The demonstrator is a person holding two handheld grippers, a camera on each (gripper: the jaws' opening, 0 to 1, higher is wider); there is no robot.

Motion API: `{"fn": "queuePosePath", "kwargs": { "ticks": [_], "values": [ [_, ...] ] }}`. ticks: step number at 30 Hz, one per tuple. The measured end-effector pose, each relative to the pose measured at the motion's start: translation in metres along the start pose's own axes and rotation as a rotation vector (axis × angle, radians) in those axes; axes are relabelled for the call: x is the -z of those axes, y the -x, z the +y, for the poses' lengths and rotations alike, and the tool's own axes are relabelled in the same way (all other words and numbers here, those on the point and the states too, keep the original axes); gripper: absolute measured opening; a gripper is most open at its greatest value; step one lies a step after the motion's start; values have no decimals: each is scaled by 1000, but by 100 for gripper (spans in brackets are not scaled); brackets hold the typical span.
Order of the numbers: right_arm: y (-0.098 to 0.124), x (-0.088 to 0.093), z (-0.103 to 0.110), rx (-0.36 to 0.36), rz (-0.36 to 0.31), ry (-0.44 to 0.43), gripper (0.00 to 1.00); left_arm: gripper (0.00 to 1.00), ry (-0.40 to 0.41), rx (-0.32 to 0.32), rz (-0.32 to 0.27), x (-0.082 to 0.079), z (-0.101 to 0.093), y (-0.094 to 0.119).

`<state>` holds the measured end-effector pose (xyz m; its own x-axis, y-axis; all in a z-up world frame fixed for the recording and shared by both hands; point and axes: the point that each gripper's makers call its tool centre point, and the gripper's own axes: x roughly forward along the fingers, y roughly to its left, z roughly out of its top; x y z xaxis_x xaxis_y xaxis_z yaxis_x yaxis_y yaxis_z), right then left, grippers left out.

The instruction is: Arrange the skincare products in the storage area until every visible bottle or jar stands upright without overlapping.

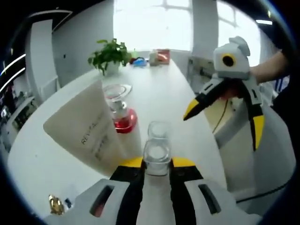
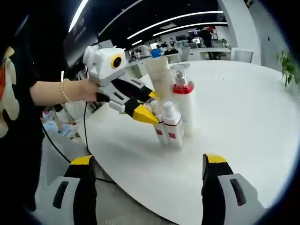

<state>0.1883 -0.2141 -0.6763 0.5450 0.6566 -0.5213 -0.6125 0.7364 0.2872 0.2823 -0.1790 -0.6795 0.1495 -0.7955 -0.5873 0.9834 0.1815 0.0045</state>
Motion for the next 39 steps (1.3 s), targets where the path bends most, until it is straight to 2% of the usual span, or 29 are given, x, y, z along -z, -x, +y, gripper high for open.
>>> {"fn": "queuePosePath", "kwargs": {
  "ticks": [6, 17, 39],
  "values": [
    [0, 0, 1, 1, 2, -1, 94, 26, -15, -9, 17, 2, 1, -2],
    [0, 0, 0, 0, 1, -4, 94, 23, -21, -22, 40, 10, 2, -3],
    [0, 2, -2, -1, 0, -7, 93, 23, 24, -74, 22, 7, 3, -6]
  ]
}}
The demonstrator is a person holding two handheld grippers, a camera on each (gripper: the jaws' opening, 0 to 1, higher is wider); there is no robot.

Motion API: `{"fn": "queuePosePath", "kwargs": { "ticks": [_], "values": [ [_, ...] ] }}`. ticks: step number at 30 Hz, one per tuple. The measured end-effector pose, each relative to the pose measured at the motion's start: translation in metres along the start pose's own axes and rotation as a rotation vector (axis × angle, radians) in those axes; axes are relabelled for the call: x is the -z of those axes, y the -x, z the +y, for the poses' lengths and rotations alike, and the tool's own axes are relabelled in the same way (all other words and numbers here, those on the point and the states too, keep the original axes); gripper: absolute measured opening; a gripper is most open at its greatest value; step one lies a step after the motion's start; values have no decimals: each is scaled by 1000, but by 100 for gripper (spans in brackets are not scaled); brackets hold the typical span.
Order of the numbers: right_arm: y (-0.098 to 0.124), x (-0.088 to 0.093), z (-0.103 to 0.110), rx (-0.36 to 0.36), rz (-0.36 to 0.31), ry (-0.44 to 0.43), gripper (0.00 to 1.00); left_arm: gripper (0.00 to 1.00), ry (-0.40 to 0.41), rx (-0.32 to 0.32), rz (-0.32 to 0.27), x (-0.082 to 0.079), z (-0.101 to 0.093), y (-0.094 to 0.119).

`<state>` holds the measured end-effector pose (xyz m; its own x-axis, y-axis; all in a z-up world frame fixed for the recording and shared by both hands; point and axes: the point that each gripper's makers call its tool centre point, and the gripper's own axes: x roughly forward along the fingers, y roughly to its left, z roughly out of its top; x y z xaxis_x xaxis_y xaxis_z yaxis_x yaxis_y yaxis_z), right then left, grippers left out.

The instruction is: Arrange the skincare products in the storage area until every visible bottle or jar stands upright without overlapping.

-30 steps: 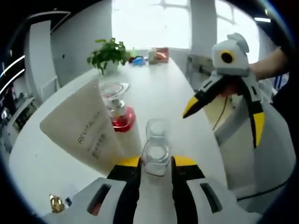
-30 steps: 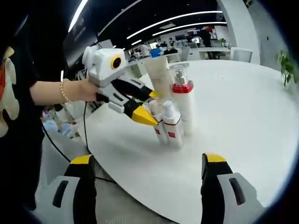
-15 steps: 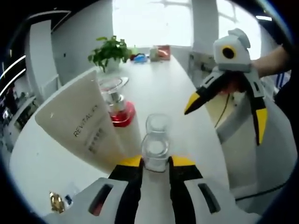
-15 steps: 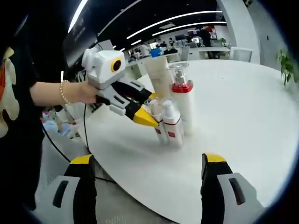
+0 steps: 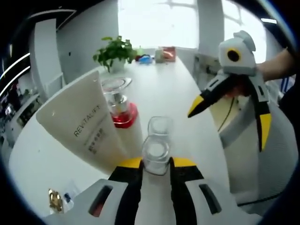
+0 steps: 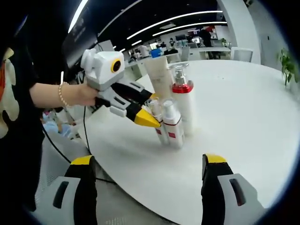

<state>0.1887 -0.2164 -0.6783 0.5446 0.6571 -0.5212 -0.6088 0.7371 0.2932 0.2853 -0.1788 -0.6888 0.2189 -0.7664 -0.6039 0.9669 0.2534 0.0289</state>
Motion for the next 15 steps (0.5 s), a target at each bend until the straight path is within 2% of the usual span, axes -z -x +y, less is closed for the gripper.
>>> {"fn": "queuePosePath", "kwargs": {
  "ticks": [15],
  "values": [
    [0, -1, 2, -2, 2, 0, 93, 25, 40, -35, -12, -1, -1, 1]
  ]
}}
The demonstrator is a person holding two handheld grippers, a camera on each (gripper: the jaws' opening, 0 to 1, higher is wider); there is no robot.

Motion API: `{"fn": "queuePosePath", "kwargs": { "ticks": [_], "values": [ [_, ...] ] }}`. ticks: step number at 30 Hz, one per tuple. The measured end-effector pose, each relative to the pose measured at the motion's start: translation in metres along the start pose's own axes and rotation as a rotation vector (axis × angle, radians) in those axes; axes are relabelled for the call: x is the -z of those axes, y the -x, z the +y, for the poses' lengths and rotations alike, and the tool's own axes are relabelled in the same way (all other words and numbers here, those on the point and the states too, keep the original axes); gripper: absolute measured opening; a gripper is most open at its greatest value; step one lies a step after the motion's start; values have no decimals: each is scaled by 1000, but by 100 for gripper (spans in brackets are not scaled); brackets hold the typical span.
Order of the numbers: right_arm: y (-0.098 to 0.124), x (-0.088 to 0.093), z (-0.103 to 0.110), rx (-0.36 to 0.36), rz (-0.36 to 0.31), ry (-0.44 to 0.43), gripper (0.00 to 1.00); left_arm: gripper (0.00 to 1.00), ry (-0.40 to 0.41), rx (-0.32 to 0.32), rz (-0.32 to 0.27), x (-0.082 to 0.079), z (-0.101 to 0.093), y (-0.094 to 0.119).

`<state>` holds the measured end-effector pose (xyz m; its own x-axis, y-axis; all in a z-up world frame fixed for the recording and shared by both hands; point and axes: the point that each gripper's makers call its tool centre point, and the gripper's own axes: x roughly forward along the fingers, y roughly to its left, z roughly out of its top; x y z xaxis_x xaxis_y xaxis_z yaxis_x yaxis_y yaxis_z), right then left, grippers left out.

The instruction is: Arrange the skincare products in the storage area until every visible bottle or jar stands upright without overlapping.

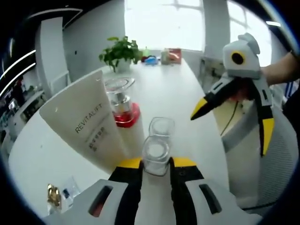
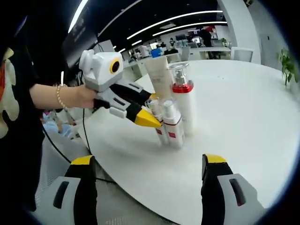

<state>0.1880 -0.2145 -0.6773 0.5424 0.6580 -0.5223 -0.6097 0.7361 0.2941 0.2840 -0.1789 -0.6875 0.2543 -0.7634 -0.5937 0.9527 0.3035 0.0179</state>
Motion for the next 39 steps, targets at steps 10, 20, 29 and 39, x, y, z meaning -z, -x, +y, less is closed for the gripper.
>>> {"fn": "queuePosePath", "kwargs": {
  "ticks": [10, 20, 29, 39],
  "values": [
    [1, 0, 0, -1, 1, 1, 93, 29, -1, -6, -5, -4, 0, 3],
    [-2, -4, 1, -11, 0, 14, 94, 40, 19, -15, 10, 2, -2, 20],
    [-7, -7, 7, -18, -1, 8, 93, 46, 80, -58, 23, 9, -3, 47],
    [-16, -9, 12, -23, -4, 5, 99, 54, 198, -132, 36, 34, -2, 81]
  ]
}}
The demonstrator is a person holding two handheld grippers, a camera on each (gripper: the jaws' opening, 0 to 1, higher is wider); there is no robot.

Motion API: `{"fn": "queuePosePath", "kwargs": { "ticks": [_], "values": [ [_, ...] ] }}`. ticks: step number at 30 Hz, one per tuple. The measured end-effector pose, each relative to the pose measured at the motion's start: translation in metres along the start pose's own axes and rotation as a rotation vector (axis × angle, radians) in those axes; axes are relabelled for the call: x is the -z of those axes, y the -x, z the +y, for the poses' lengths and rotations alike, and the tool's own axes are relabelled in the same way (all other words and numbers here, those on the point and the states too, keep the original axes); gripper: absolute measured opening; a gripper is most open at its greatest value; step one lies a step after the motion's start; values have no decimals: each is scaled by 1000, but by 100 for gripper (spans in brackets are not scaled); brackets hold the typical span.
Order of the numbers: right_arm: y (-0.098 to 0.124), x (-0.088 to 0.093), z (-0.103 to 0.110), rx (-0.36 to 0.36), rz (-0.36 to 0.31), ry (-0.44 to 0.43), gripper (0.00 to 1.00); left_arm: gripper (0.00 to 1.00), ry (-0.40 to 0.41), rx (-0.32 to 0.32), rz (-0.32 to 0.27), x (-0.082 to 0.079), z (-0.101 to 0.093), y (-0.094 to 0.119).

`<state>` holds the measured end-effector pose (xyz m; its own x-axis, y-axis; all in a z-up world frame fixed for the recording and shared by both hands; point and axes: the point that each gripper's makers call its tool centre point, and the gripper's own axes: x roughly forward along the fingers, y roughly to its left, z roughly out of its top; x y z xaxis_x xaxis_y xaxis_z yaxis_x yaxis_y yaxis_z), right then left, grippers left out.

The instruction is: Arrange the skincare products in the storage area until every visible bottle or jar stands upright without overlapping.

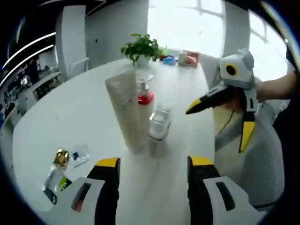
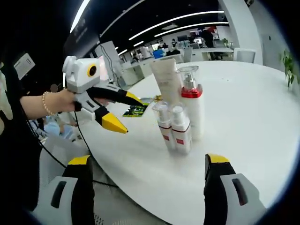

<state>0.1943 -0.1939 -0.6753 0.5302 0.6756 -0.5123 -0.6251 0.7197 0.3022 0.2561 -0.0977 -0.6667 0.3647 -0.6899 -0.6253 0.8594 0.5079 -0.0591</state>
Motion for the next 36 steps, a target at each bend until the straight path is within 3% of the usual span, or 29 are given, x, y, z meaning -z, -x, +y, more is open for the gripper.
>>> {"fn": "queuePosePath", "kwargs": {
  "ticks": [17, 22, 32, 34, 36],
  "values": [
    [-2, 1, 22, -56, 17, 36, 99, 62, 187, -127, -31, 37, 0, 60],
    [0, -2, 29, -65, 5, 55, 99, 64, 241, -192, -84, 42, 5, 79],
    [3, -2, 30, -63, 8, 81, 99, 68, 321, -267, -93, 70, 10, 106],
    [3, -2, 30, -62, 7, 85, 99, 69, 345, -283, -89, 75, 12, 111],
    [6, -3, 29, -59, 1, 83, 99, 71, 411, -316, -124, 77, 12, 118]
  ]
}}
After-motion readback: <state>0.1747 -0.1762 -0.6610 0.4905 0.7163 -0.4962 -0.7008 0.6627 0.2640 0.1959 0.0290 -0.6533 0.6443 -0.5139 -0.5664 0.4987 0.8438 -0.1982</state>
